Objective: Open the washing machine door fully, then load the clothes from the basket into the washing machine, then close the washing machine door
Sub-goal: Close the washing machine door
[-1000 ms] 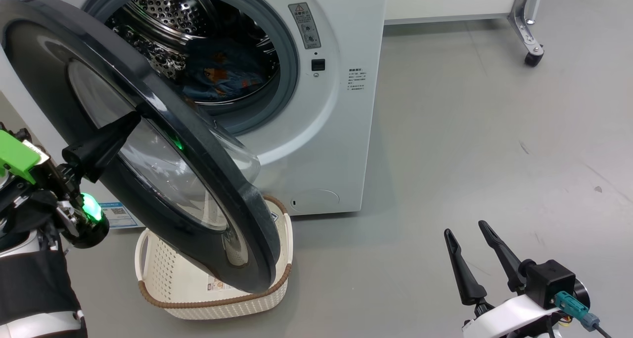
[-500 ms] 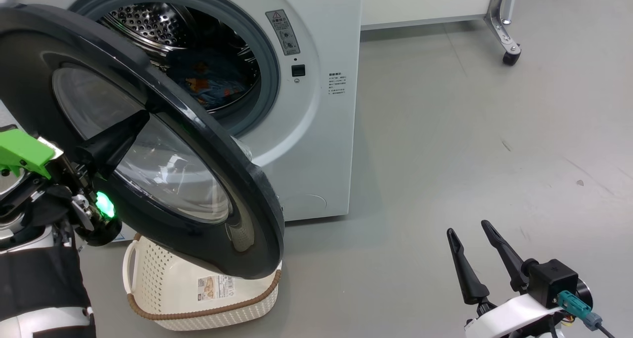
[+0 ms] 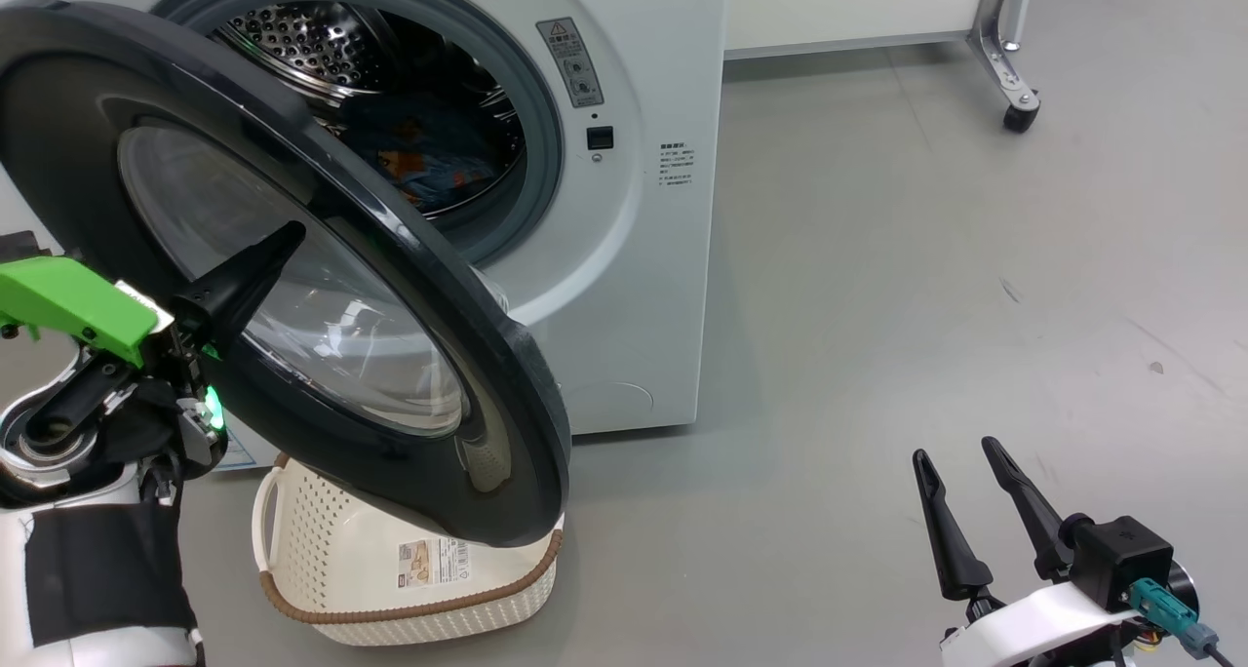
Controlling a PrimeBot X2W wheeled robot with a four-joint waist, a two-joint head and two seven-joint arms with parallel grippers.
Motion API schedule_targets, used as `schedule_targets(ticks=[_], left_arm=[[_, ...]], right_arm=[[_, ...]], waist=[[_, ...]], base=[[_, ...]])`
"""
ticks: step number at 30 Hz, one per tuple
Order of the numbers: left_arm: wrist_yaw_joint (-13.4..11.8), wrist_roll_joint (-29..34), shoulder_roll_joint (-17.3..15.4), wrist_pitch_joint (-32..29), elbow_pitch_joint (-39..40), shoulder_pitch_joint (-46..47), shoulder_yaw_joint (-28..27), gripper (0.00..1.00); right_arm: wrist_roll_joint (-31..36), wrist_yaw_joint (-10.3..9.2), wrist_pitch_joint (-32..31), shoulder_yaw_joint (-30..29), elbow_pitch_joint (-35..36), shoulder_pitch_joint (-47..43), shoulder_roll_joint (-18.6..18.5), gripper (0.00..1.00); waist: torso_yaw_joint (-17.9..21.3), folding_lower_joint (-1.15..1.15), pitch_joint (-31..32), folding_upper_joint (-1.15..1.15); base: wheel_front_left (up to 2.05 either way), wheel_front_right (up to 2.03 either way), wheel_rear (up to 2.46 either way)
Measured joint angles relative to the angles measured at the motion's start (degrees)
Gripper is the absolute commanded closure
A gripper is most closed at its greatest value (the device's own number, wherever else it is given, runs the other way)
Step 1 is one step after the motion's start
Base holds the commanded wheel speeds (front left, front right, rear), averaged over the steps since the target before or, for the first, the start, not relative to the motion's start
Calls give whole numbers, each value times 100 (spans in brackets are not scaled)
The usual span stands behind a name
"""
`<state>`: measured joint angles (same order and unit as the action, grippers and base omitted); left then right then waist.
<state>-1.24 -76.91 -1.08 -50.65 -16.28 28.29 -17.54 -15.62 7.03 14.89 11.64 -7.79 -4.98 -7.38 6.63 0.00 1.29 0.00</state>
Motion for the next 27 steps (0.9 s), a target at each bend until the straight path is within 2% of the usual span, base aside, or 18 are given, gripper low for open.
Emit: schedule_targets(ticks=[1, 2, 3, 5, 6, 7, 8, 14, 19, 27], left_arm=[[68, 24, -1, 76, 51, -38, -8, 88], [163, 80, -4, 163, 123, -92, -3, 68], [254, 209, -12, 272, 201, -159, -4, 59], [363, 400, -13, 438, 291, -297, -19, 51], [417, 444, -14, 506, 356, -384, -18, 40], [491, 541, -18, 594, 411, -469, -10, 16], [575, 691, -34, 690, 461, -549, -3, 1], [782, 1523, -353, 1177, 846, -1215, 142, 0], [833, 2203, -389, 1697, 1143, -1836, 390, 0], [835, 3445, -468, 3069, 1451, -2603, 676, 0]], right_arm=[[0, 0, 0, -21, 3, -12, 0, 0], [0, 0, 0, -31, 9, -16, -1, 0], [1, 0, 0, -40, 12, -16, -2, 0], [1, 0, 0, -56, 25, -18, -2, 0], [1, 0, 0, -66, 37, -19, -2, 0], [1, 0, 0, -75, 47, -19, -2, 0], [1, 0, 0, -77, 56, -20, -3, 0], [2, 0, 0, -16, 73, -22, 0, 0], [2, 0, 0, -23, 77, -26, -5, 0], [7, 0, 0, -42, 92, -27, -43, 0]], waist=[[-29, 0, -1, 0], [-57, 0, -1, 0], [-87, 0, -2, 0], [-147, 0, -2, 0], [-177, 0, -1, 0], [-205, 0, -1, 0], [-231, 0, -2, 0], [-317, 0, -13, 0], [-321, 0, -27, 0], [-347, 0, -36, 0]], base=[[0, 0, 0], [0, 0, 0], [0, 0, 0], [0, 0, 0], [0, 0, 0], [0, 0, 0], [0, 0, 0], [0, 0, 0], [0, 0, 0], [0, 0, 0]])
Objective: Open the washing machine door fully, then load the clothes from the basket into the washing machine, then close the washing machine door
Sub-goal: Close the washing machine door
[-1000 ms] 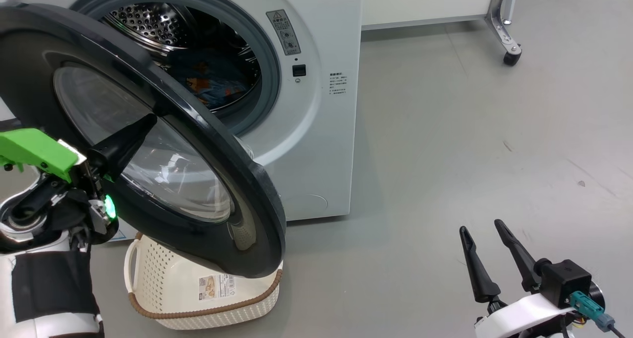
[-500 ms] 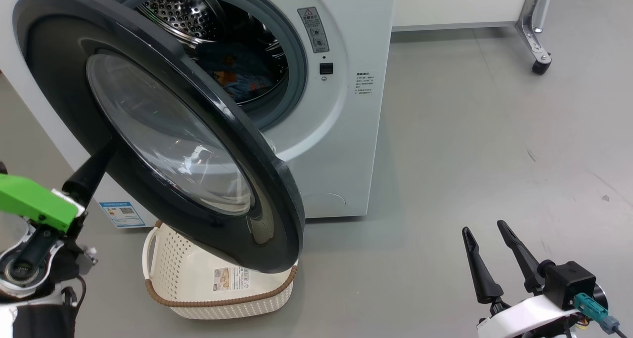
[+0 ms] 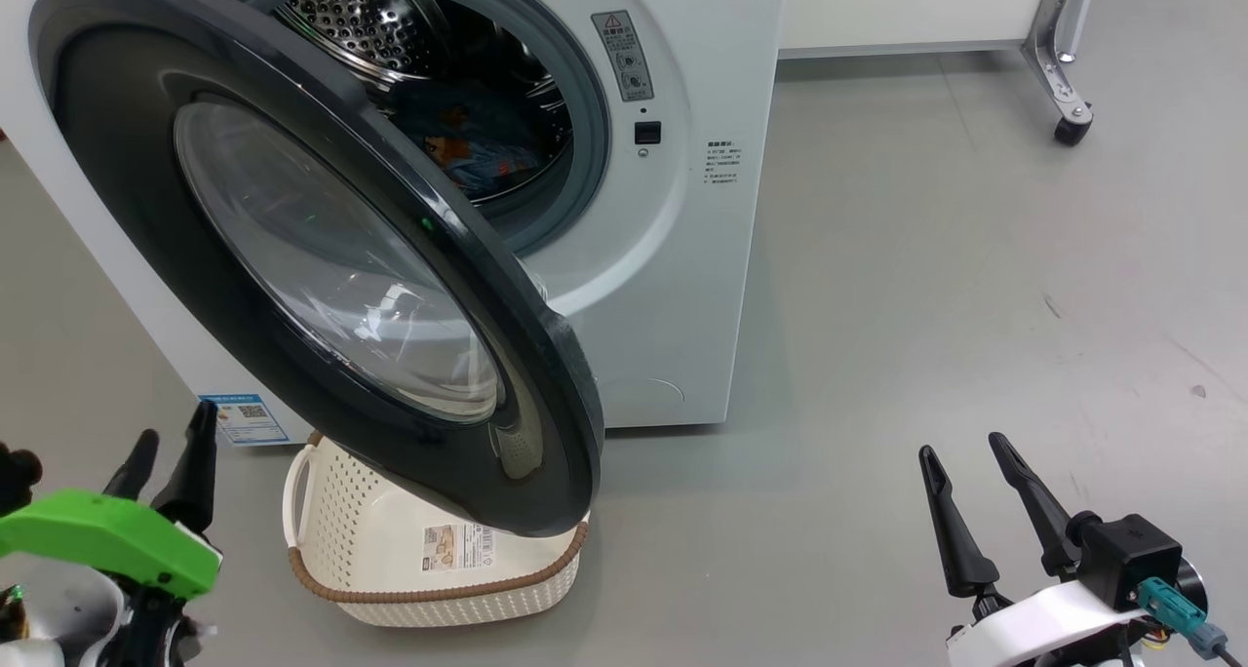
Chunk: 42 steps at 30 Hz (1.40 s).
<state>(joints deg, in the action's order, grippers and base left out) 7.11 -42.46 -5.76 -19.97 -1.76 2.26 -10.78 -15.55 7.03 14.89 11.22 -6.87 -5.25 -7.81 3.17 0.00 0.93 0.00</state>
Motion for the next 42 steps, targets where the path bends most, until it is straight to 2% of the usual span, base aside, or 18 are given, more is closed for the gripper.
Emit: schedule_targets(ticks=[3, 10, 16, 18, 19, 23, 28, 35, 42], left_arm=[[0, 460, -165, 563, 88, -219, 152, 0], [0, 1284, -252, 1727, 14, -681, 609, 0], [1, 1733, -326, 2428, -180, -1018, 1006, 0], [1, 1944, -420, 2785, -210, -1097, 1133, 0], [1, 2073, -486, 3152, -215, -1110, 1258, 0], [18, 2348, -493, 3577, -375, -1156, 1258, 0], [16, 2644, -481, 3541, -689, -1355, 1196, 0], [-65, 2844, -408, 3487, -896, -1384, 1144, 0], [-65, 2933, -224, 3465, -728, -1368, 1083, 0]], right_arm=[[1, 0, 0, 1, 8, 0, -20, 0], [2, 0, 0, 1, 7, -5, -46, 0], [4, 0, 0, 27, 5, -15, -41, 0], [4, 0, 0, 26, 5, -24, -34, 0], [5, 0, 0, 25, 4, -25, -23, 0], [7, 0, 0, 11, 3, -37, -9, 0], [53, 0, 0, -23, 7, -83, 2, 0], [499, 0, 0, -275, 48, -82, -91, 0], [747, -9, 0, -421, 90, -83, -69, 0]], waist=[[-14, 0, -5, 0], [-51, 0, -10, 0], [-45, 0, -16, 0], [-35, 0, -18, 0], [-25, 0, -21, 0], [-10, 0, -24, 0], [13, 0, -29, 0], [18, 0, -31, 0], [-14, 0, -36, 0]], base=[[0, 0, 0], [0, 0, 0], [0, 0, 0], [0, 0, 0], [0, 0, 0], [0, 0, 0], [0, 0, 0], [0, 0, 0], [0, 0, 0]])
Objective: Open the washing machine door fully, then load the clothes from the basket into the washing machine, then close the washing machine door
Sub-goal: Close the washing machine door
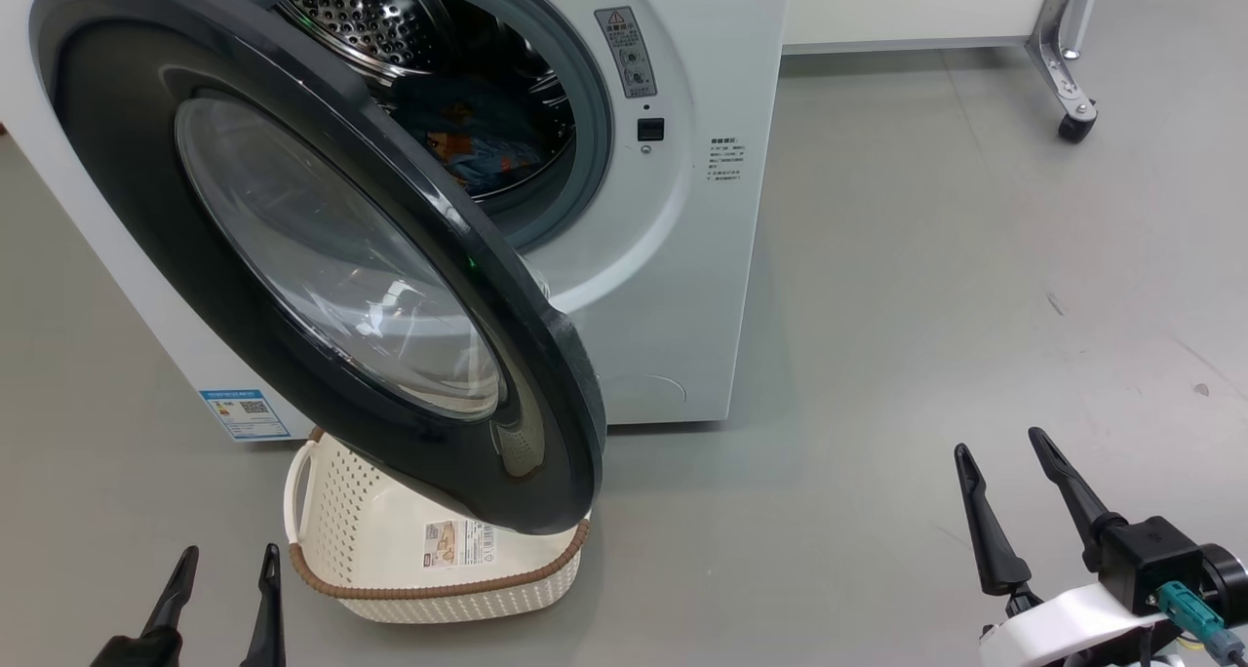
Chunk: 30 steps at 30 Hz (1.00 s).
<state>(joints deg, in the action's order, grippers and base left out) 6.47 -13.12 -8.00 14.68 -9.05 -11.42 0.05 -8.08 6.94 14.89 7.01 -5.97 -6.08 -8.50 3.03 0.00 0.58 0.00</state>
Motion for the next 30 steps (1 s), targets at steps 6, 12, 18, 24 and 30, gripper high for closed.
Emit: schedule_targets(ticks=[6, 12, 18, 24, 30], left_arm=[[0, 60, 118, 0, 81, 10, -88, 0], [0, 113, 169, 0, 149, 26, -159, 0], [5, 137, 204, 0, 178, 46, -186, 0], [8, 138, 255, 0, 187, 87, -200, 0], [13, 152, 311, 0, 185, 114, -187, 0]], right_arm=[[33, 0, 0, -24, 1, -23, 116, 79], [65, 1, 0, -8, -27, -29, 197, 100], [5, 2, 0, 20, -26, 1, 321, 100], [-30, 5, 0, 236, 293, 417, 367, 100], [-51, 7, 1, 805, 977, 1193, 390, 100]], waist=[[-38, 0, -6, 0], [-81, 0, -24, 0], [-127, 0, -42, 0], [-188, 0, -56, 0], [-259, 0, -51, 0]], base=[[0, 0, 0], [0, 0, 0], [0, 0, 0], [0, 0, 0], [0, 0, 0]])
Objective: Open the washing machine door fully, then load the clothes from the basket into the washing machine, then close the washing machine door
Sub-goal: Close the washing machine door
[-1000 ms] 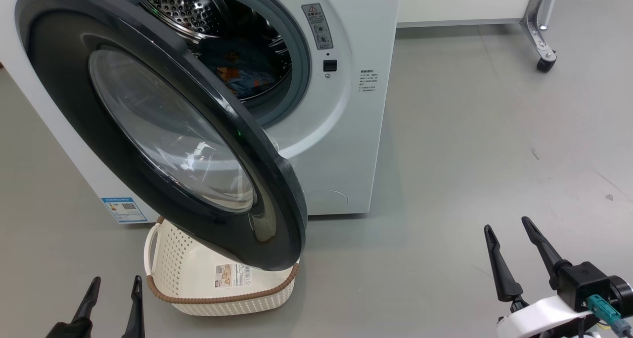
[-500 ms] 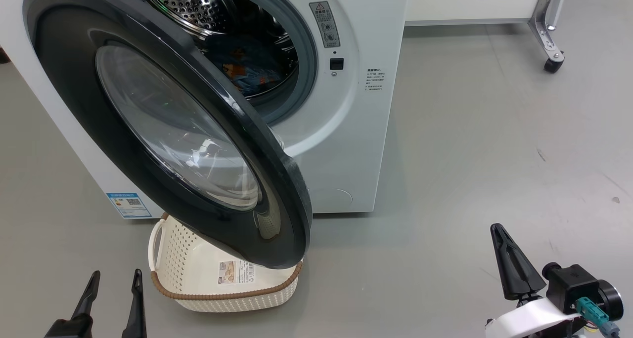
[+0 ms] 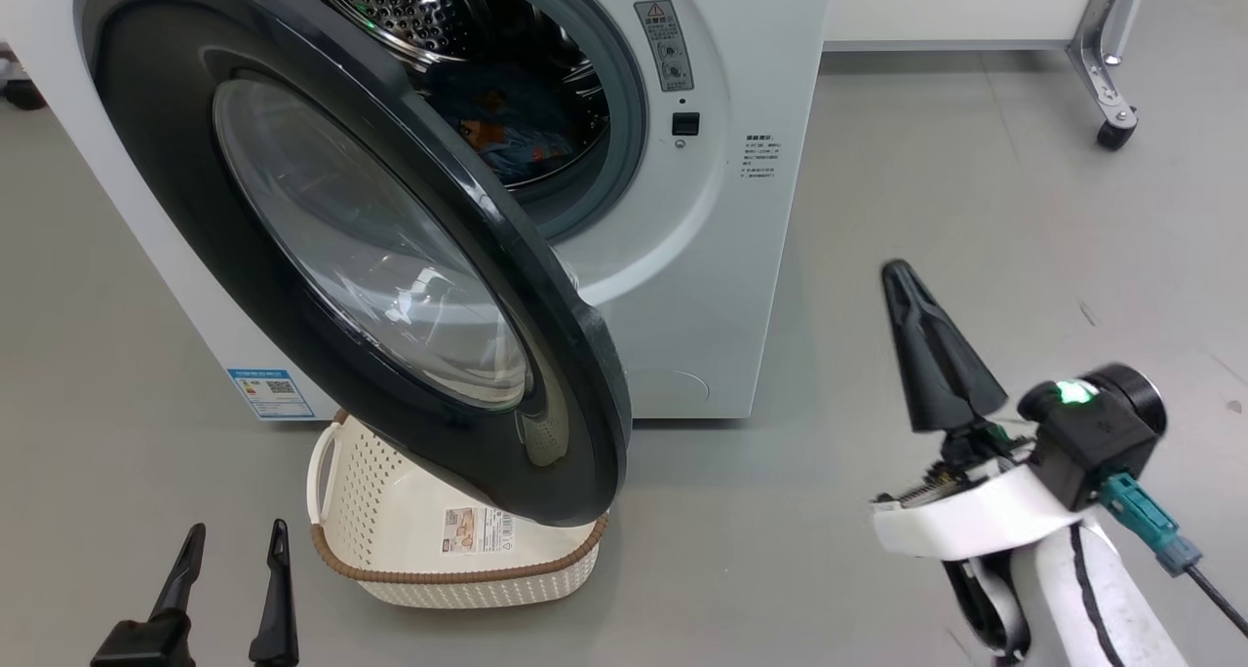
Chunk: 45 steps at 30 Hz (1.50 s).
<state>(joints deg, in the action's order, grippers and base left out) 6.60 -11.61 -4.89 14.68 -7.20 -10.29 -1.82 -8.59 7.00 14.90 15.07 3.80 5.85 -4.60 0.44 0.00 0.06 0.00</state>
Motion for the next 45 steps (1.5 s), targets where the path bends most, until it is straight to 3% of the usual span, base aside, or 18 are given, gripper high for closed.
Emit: schedule_targets(ticks=[9, 18, 30, 45], left_arm=[[45, 27, 31, 0, -35, 211, 208, 0], [51, 133, 40, 0, -33, 432, 458, 0], [53, 147, 29, 0, 30, 542, 474, 0], [69, 92, 10, 1, 229, 705, 401, 0]], right_arm=[[-266, 2, 2, 1614, 724, 1004, -27, 100], [-727, 2, 4, 3067, 11, 993, -88, 100], [-1181, 2, 1, 2843, -971, 699, -124, 100], [-1215, 2, 1, 2614, -1163, 1181, -101, 100]], waist=[[-206, 0, 6, 0], [-535, 0, -24, 0], [-939, 0, -191, 0], [-1167, 0, -601, 0]], base=[[0, 0, 0], [0, 0, 0], [0, 0, 0], [0, 0, 0]])
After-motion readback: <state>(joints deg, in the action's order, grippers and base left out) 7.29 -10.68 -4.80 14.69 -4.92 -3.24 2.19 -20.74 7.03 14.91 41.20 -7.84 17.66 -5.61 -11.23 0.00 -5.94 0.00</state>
